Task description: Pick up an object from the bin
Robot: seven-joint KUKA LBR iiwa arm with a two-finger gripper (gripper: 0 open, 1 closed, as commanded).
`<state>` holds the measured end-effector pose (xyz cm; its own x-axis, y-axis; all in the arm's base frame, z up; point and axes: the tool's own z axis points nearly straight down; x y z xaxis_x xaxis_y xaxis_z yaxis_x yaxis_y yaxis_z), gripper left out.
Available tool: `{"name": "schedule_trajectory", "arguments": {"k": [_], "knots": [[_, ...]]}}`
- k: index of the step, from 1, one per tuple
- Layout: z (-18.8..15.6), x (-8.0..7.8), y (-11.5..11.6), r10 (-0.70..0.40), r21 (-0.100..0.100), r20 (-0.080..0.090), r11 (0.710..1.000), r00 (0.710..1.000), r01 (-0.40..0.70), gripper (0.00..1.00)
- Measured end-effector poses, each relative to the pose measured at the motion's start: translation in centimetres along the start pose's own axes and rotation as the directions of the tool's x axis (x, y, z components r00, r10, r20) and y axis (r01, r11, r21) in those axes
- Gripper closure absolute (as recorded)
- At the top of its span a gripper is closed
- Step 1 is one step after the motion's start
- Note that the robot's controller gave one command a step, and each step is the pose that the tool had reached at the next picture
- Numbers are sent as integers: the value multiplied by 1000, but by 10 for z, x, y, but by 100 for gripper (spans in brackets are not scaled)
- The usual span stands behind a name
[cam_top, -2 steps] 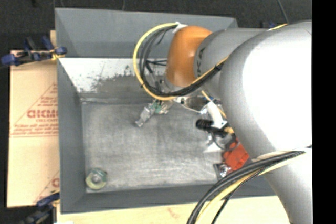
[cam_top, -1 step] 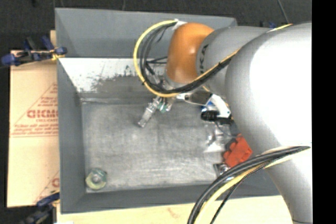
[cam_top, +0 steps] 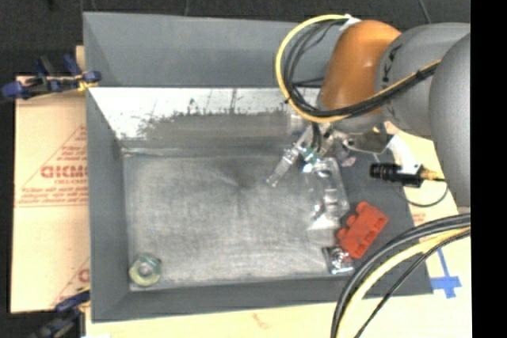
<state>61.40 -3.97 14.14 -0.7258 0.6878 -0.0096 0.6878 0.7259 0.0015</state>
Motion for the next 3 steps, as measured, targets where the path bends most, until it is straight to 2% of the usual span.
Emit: {"name": "schedule_trajectory", "arguments": {"k": [1, 2, 3], "knots": [[28, -57, -1, -331, 0, -3, 944, 944, 331, 0], [48, -94, -40, -398, -3, -2, 917, 917, 398, 0], [46, -93, -36, -402, -8, 2, 916, 916, 402, 100]]}}
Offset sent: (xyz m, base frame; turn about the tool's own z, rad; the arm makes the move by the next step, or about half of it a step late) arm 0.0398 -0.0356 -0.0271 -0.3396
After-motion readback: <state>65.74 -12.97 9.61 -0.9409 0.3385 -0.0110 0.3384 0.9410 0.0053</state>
